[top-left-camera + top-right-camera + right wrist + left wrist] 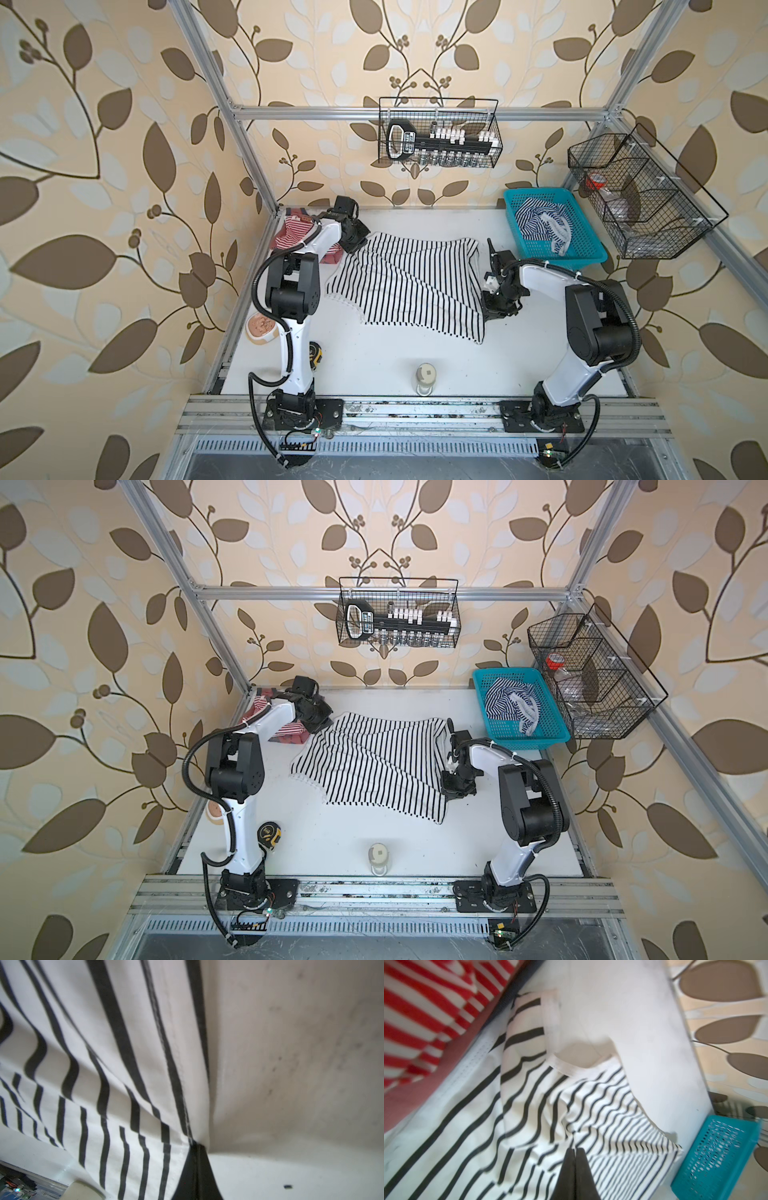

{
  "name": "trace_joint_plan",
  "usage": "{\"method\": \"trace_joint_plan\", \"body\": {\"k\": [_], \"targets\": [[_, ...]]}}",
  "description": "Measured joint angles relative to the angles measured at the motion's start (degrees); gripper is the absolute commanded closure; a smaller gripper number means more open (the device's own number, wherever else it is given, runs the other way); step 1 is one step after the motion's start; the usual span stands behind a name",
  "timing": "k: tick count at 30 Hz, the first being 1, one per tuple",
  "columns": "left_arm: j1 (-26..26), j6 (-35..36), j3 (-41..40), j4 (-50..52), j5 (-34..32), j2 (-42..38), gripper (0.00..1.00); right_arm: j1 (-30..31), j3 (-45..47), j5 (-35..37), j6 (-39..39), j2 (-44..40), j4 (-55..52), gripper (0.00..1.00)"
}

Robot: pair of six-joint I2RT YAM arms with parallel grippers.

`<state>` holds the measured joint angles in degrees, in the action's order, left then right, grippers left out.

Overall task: Fold and stack tank tops
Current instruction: Smooth out the tank top at the center of the table.

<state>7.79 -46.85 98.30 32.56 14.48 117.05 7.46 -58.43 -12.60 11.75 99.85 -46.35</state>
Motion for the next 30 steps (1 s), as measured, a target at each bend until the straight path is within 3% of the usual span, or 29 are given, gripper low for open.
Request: {"method": "trace_joint_plan", "body": {"k": [7,12,17,19,22,30], "targets": [[1.4,5.0,-9.8,5.3,-2.9,-19.8,0.96,-0.4,-4.9,0.8,-2.4,0.3,-2.1,1.0],[6.2,8.2,-20.5,11.4,-6.0,-27.6,0.96,-0.4,-3.8,-1.3,-1.9,-7.4,-1.4,0.96],[9.5,9.6,-27.8,14.9,-6.7,-28.2,0.91,0.7,-0.3,-3.2,-0.7,-16.3,-0.3,0.89],[9.9,10.1,-31.0,14.8,-7.0,-28.6,0.83,2.5,3.8,-3.6,0.8,-20.0,1.2,0.85],[9.9,10.6,-37.3,14.0,-7.0,-29.1,0.79,6.5,10.9,-4.4,3.9,-25.6,1.5,0.83],[10.3,11.1,-40.8,12.5,-5.8,-28.1,0.67,8.8,17.7,-4.3,9.7,-28.4,2.6,0.76]]}}
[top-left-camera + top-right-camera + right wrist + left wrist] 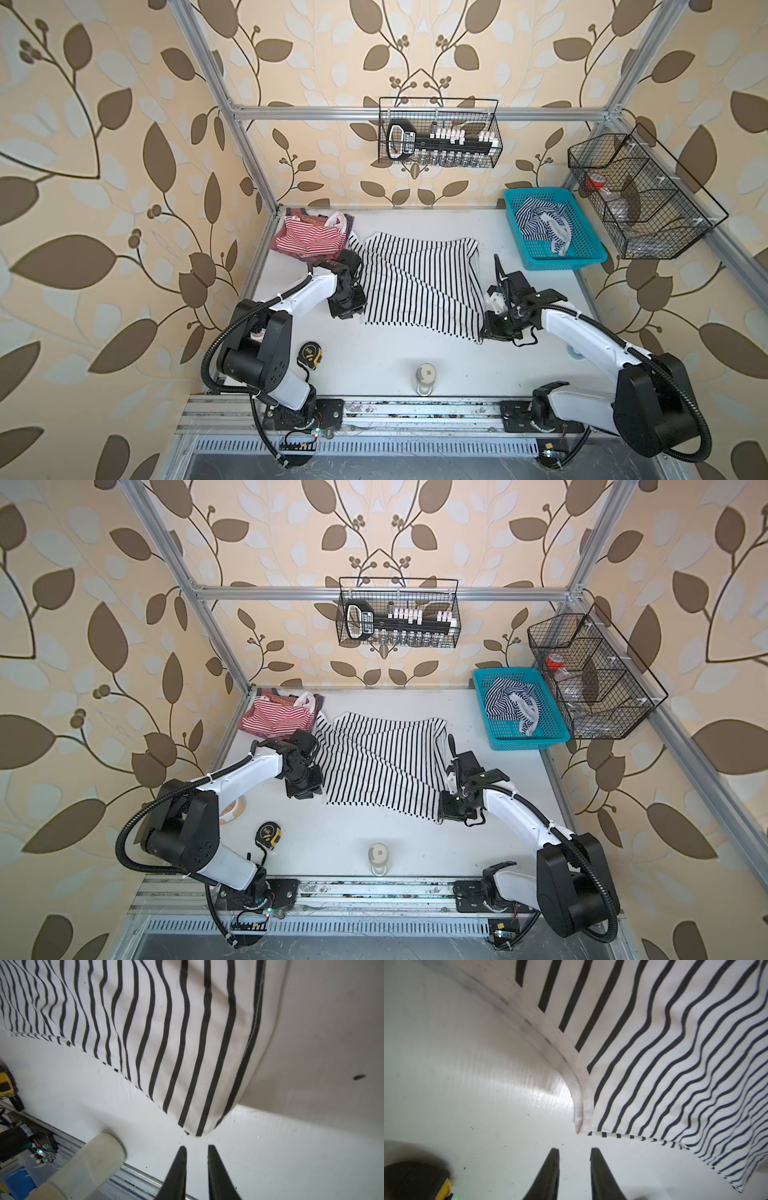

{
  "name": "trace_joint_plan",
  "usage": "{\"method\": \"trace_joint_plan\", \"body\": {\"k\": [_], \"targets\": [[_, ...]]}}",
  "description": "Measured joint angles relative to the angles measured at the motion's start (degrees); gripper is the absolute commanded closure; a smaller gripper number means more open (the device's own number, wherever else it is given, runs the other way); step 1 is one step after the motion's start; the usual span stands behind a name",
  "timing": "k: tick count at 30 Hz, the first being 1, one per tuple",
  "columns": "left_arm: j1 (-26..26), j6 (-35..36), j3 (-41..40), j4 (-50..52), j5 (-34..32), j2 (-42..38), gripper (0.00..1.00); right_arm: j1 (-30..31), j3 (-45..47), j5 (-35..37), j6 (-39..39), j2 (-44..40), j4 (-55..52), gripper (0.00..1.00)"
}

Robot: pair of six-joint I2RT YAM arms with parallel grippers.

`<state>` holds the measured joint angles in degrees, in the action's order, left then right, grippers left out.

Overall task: Fold and stack tank tops
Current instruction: Smooth out the tank top at the center of the table.

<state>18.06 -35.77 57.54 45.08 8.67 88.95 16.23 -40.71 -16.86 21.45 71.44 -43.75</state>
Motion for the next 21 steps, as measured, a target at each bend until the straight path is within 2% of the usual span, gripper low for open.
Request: {"method": "trace_joint_plan", "body": {"k": [6,9,21], "targets": [[0.0,0.0,-0.3,-1.5,0.3,3.7,0.66,0.8,0.6,1.2,3.0,-0.2,2.1,0.72],[0.0,-0.3,-1.4,-2.5,0.3,5.3,0.66,0.8,2.5,1.7,4.6,-0.5,3.5,0.66],[0.0,-0.4,-2.4,-4.2,2.2,7.5,0.7,0.9,6.0,2.1,7.8,-0.9,7.8,0.63]]}}
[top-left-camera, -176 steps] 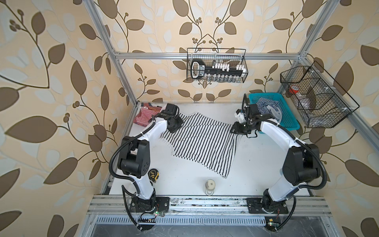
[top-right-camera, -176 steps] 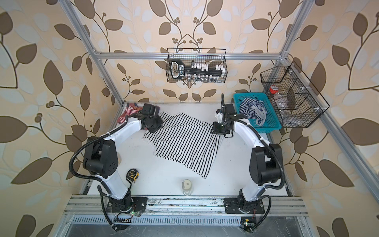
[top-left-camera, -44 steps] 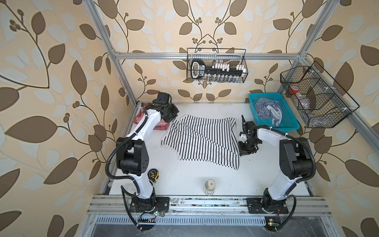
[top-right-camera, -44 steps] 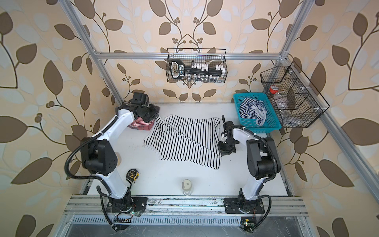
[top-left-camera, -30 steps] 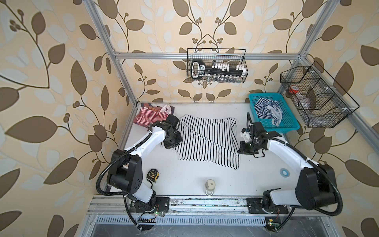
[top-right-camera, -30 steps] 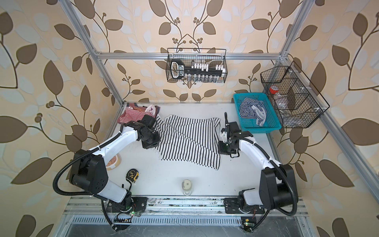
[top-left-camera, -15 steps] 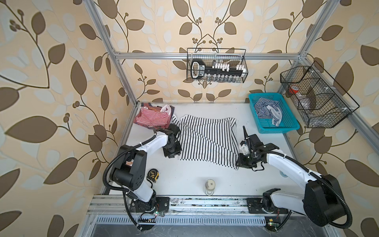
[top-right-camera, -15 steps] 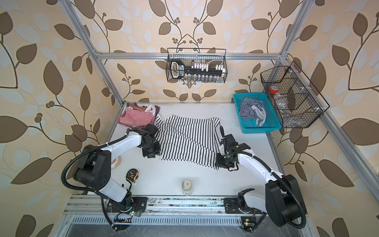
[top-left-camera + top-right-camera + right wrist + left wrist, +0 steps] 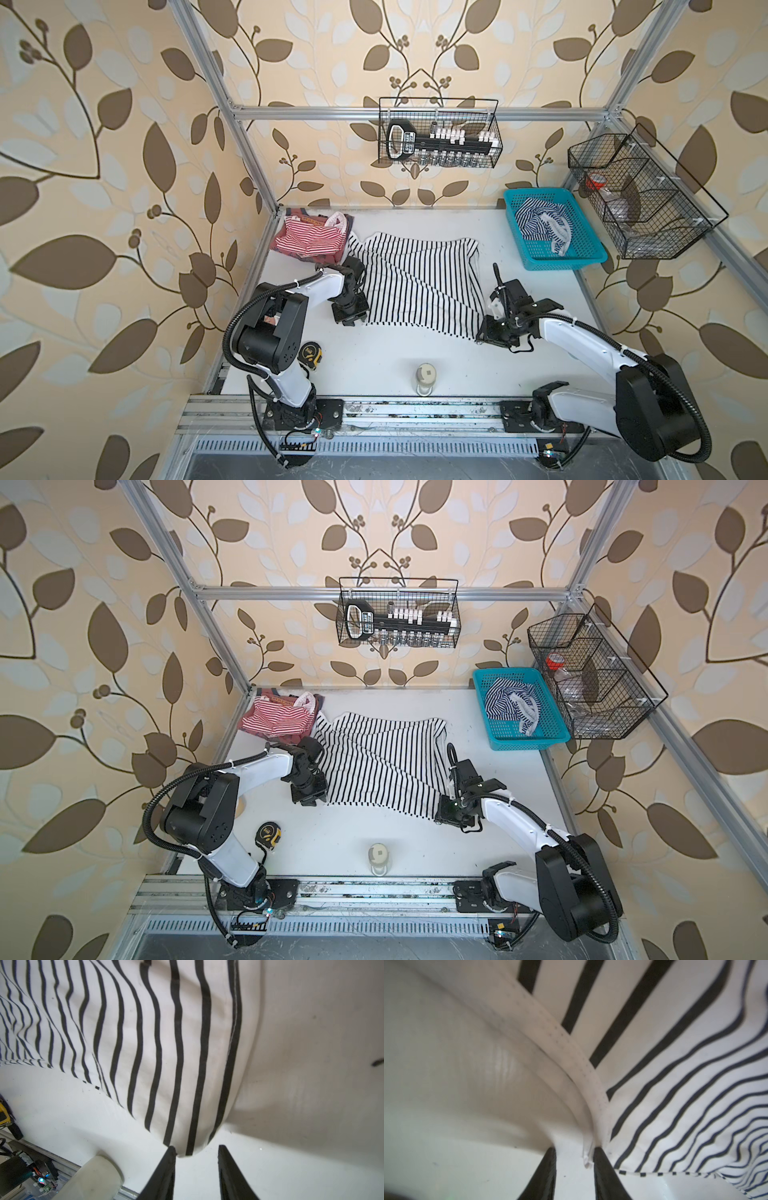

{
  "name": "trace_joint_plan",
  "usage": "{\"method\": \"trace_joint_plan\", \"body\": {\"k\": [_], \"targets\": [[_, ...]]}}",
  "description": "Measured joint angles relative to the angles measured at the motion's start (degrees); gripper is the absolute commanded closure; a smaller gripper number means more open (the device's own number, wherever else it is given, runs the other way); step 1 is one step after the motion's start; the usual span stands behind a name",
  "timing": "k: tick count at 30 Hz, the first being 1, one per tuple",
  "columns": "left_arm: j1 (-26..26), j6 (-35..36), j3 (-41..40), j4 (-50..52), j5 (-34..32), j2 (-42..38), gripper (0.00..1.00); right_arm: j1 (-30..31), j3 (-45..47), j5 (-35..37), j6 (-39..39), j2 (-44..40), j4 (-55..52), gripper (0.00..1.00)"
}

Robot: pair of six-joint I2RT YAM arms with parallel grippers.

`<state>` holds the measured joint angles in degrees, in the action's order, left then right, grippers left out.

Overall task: Fold and stack tank tops
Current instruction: Smooth out the tank top at the center of the table.

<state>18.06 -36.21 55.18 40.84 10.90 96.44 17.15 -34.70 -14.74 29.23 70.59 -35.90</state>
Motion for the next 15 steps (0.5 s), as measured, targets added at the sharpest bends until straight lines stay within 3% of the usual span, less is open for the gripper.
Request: {"method": "trace_joint_plan", "body": {"k": [4,6,10,13,15], "targets": [[0.0,-0.1,-0.2,-0.6,1.0,0.1,0.75,0.0,1.0,0.0,0.6,1.1,1.7,0.64],[0.0,-0.2,-0.3,-0.9,1.2,0.1,0.82,0.1,1.6,-0.1,0.9,2.3,2.8,0.66],[0.0,-0.1,-1.0,-2.4,2.8,-0.1,1.0,0.1,2.0,-0.3,1.4,3.6,3.7,0.82],[0.0,-0.5,-1.7,-3.3,3.3,-0.7,1.0,0.1,2.0,-0.3,1.2,4.5,4.0,0.97],[0.0,-0.6,-2.4,-3.9,3.3,-1.4,1.0,0.1,1.4,-0.2,0.6,4.7,3.6,1.0]]}}
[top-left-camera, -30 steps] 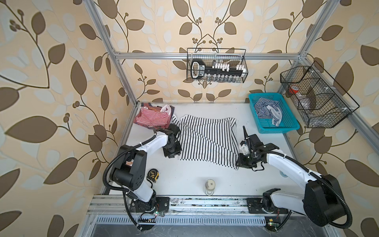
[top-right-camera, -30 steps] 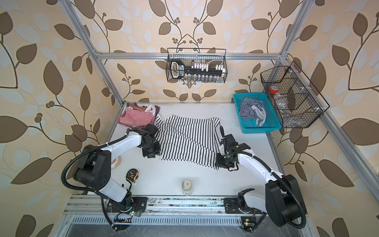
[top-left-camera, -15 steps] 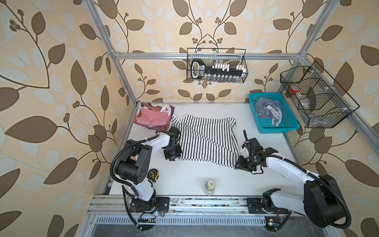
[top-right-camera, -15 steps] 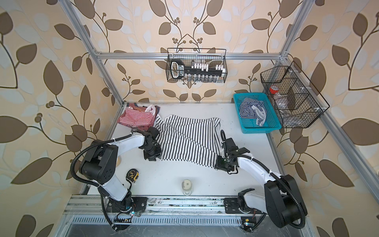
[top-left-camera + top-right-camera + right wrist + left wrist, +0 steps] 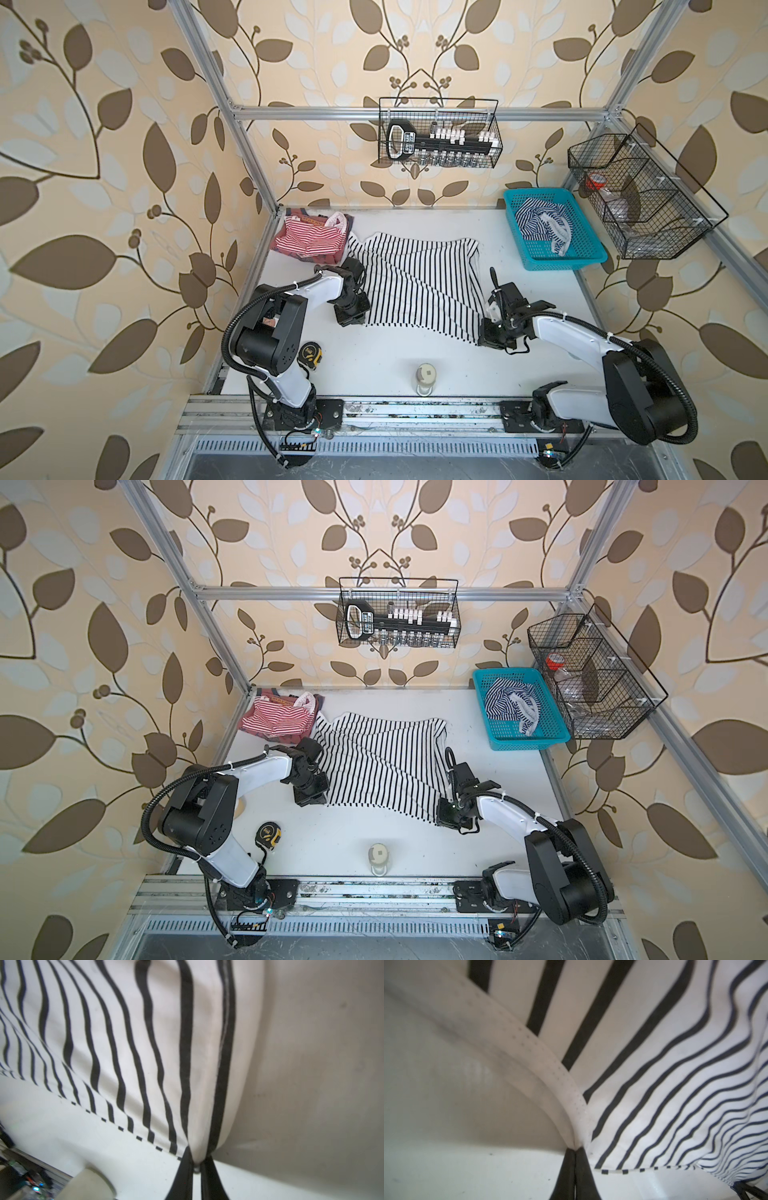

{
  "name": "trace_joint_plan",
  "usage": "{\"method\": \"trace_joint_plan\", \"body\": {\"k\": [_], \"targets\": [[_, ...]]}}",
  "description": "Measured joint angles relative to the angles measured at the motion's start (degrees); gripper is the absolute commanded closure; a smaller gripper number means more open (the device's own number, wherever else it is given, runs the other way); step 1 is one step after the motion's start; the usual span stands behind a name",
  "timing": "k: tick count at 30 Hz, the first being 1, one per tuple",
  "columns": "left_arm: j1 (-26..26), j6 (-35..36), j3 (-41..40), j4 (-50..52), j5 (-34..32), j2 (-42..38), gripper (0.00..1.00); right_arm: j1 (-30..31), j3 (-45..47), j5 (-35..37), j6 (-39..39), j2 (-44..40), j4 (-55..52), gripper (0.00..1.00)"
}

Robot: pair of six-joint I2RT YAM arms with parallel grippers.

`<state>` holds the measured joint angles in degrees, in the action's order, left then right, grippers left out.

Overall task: Fold and stack tank tops
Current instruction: Smooth out the tank top at the center of the table, then fold the tank top at the center of the table.

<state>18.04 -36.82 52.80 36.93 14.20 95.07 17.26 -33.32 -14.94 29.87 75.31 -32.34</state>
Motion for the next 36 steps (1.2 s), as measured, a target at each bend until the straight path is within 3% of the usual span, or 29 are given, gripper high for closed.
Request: {"method": "trace_joint_plan", "body": {"k": [7,12,19,36], "targets": [[1.2,-1.5,-4.4,0.1,0.2,-4.8,1.0,0.0,-9.6,4.2,-4.5,0.7,-7.9,0.99],[1.6,-3.3,-6.7,2.8,0.2,-13.0,1.0,0.0,-14.9,8.3,-8.7,1.0,-13.8,0.84],[3.8,-5.8,-8.2,3.5,0.3,-19.3,1.0,1.6,-14.9,10.3,-11.0,4.4,-18.4,0.73],[5.3,-7.3,-11.8,3.3,0.6,-18.8,1.0,3.3,-8.3,9.5,-2.9,-2.9,-15.9,0.69]]}}
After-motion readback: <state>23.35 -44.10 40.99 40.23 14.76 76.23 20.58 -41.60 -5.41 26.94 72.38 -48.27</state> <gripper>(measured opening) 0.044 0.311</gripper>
